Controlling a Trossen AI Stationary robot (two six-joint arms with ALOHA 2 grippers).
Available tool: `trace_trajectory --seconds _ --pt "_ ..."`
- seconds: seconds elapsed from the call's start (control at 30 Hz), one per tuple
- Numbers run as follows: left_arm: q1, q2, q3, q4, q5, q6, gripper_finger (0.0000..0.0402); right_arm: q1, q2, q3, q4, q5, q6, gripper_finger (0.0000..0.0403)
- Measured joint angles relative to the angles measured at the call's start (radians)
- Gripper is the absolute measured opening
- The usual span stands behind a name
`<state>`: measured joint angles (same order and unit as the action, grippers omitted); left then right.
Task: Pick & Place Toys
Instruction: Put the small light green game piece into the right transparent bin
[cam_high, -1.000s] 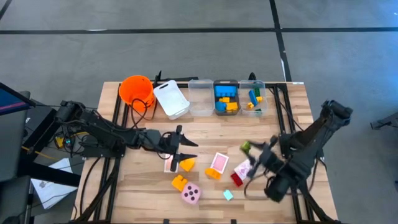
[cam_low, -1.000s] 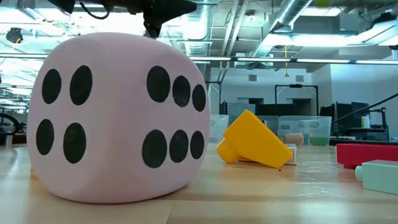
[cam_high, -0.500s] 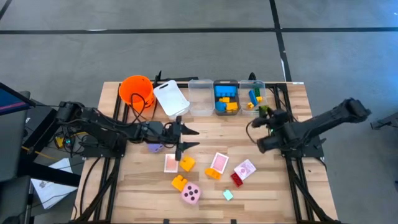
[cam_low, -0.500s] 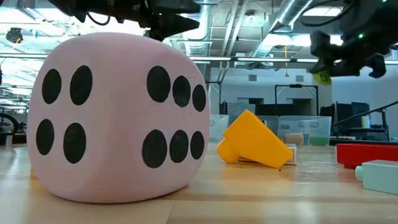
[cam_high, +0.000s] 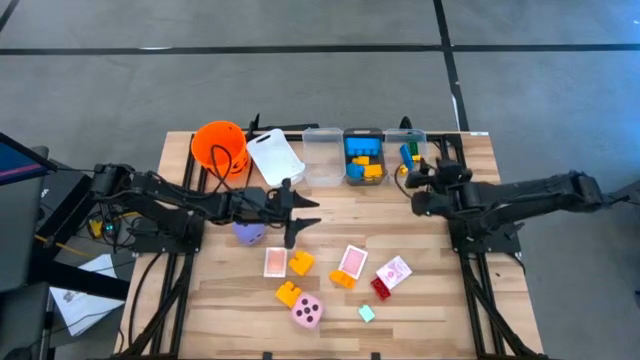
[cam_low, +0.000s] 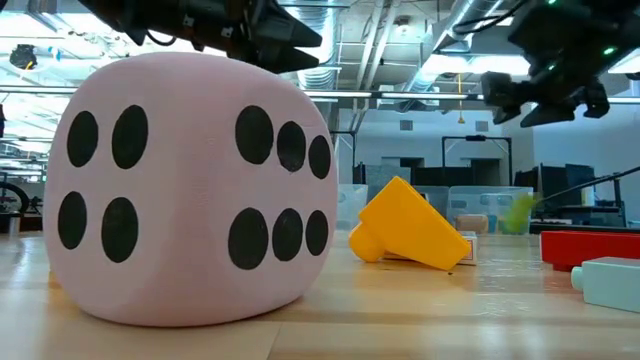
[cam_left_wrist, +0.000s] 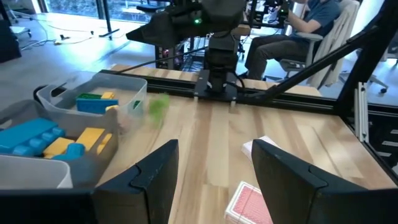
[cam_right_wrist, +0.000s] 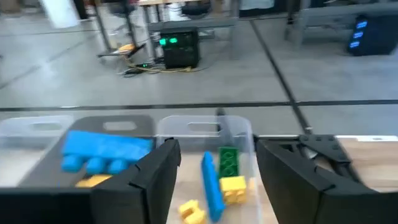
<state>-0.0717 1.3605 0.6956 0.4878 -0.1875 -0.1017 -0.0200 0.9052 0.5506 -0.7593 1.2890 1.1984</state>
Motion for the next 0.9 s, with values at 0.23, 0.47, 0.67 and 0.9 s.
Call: trace_trajectory --seconds 0.23,0.47,0.67,0.9 --pt "0.008 0.000 0.000 0.002 -0.001 0.000 0.0198 -0.099 -0.017 0.000 0.109 -0.154 -0.212 0.0217" --pt "0.008 0.000 0.000 0.000 -0.001 0.000 0.0198 0.058 -0.025 0.000 0.217 -0.421 -0.386 0.0217" --pt "0.008 0.000 0.000 -0.045 0.020 -0.007 0.0198 0.246 -0.022 0.000 0.164 -0.611 -0.165 0.0202" --pt "0.005 0.000 -0.006 -0.129 0.066 -0.013 0.0198 0.486 -0.019 0.000 0.164 -0.873 -0.108 0.0161"
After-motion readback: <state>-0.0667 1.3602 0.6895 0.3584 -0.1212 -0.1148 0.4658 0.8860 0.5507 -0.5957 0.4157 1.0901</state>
